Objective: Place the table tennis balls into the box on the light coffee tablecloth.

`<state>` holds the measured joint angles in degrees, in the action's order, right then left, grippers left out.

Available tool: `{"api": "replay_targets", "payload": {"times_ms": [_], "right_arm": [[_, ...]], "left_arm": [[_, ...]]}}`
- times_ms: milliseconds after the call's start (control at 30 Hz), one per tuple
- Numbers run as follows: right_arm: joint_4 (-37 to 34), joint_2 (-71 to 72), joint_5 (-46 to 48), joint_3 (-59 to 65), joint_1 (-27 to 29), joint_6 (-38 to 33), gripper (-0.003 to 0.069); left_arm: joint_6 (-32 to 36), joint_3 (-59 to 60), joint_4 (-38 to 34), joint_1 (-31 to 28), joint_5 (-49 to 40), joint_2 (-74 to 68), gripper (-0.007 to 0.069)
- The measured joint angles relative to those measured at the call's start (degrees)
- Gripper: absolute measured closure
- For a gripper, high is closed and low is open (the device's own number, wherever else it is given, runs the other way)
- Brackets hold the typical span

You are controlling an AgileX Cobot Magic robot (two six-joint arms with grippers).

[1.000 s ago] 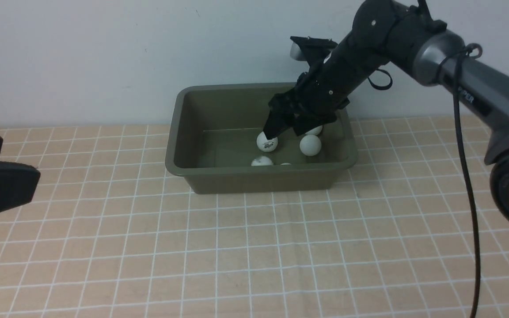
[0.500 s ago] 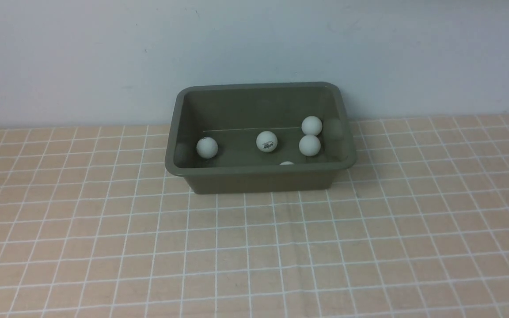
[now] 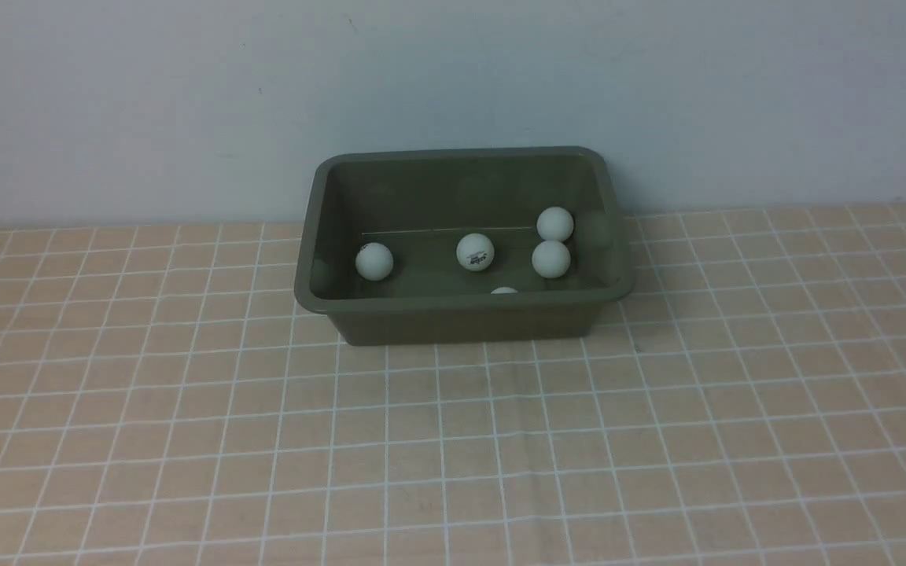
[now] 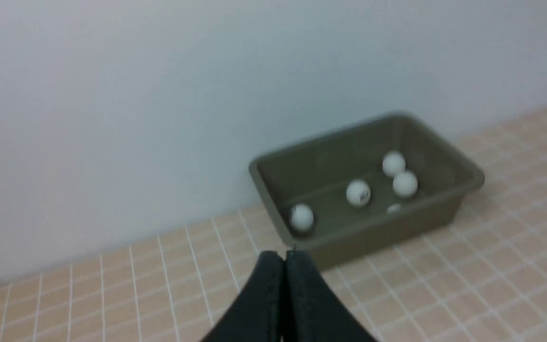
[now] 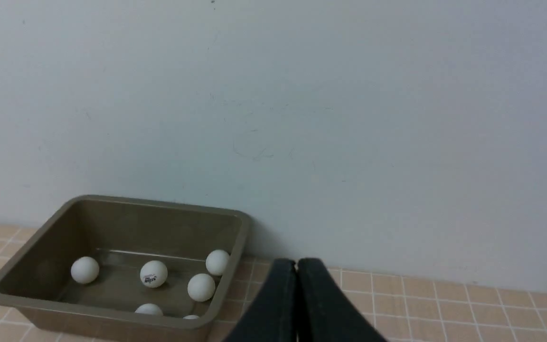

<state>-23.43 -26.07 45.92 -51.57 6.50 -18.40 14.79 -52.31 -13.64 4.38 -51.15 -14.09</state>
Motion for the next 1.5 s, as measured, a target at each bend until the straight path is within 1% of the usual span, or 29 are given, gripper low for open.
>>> {"api": "replay_targets", "payload": {"times_ms": [67, 167, 267, 333, 467, 733, 833, 933, 967, 1033, 1067, 1100, 1167, 1300, 1500], "right_arm": [[0.8, 7.2, -0.8, 6.7, 0.0, 0.4, 0.0678], [2.4, 13.5, -0.2, 11.6, 0.0, 0.8, 0.0678], [4.0, 16.3, 0.1, 14.0, 0.0, 2.1, 0.0678], [5.8, 17.2, 0.1, 15.5, 0.0, 3.1, 0.0678], [8.1, 17.3, -0.5, 18.1, 0.0, 3.0, 0.0678], [8.5, 17.2, -4.1, 26.7, 0.0, 1.0, 0.0678], [8.5, 17.0, -7.8, 28.8, 0.0, 0.7, 0.0678], [8.8, 17.0, -12.6, 31.4, 0.0, 0.7, 0.0678], [8.8, 17.0, -13.2, 32.0, 0.0, 0.7, 0.0678], [9.0, 17.0, -15.9, 34.1, 0.0, 0.7, 0.0678], [9.0, 17.0, -16.1, 34.3, 0.0, 0.7, 0.0678], [9.7, 17.0, -17.5, 35.1, 0.0, 0.6, 0.0678], [10.5, 17.0, -18.6, 35.3, 0.0, 0.6, 0.0678], [10.7, 17.0, -20.1, 35.3, 0.0, 0.6, 0.0678], [10.4, 17.0, -20.2, 35.3, 0.0, 0.6, 0.0678]], "left_arm": [[-1.7, 4.4, -0.4, 0.0, 4.6, 3.5, 0.0693], [-4.3, 10.5, -0.5, 0.0, 8.1, 7.4, 0.0693], [-5.8, 15.2, -0.6, 0.0, 10.2, 9.9, 0.0693], [-7.5, 20.0, -1.0, 0.0, 14.8, 13.3, 0.0692], [-10.0, 24.4, -1.0, 0.0, 19.2, 15.1, 0.069], [-10.4, 30.2, -0.6, 0.0, 22.3, 15.1, 0.069], [-10.3, 32.5, 1.3, 0.0, 25.0, 15.1, 0.069], [-10.4, 37.1, 3.8, 0.0, 30.7, 15.1, 0.069], [-10.4, 38.0, 3.9, 0.0, 32.3, 15.1, 0.069], [-10.4, 41.4, 4.4, 0.0, 38.5, 15.1, 0.069], [-10.4, 41.6, 4.4, 0.0, 39.1, 15.1, 0.069], [-10.1, 43.2, 4.5, 0.0, 43.2, 15.1, 0.069], [-10.1, 44.2, 4.5, 0.0, 45.7, 15.1, 0.069], [-10.1, 44.3, 4.4, 0.0, 47.2, 15.1, 0.0689], [-10.1, 44.3, 4.4, 0.0, 47.3, 15.1, 0.0689]]}}
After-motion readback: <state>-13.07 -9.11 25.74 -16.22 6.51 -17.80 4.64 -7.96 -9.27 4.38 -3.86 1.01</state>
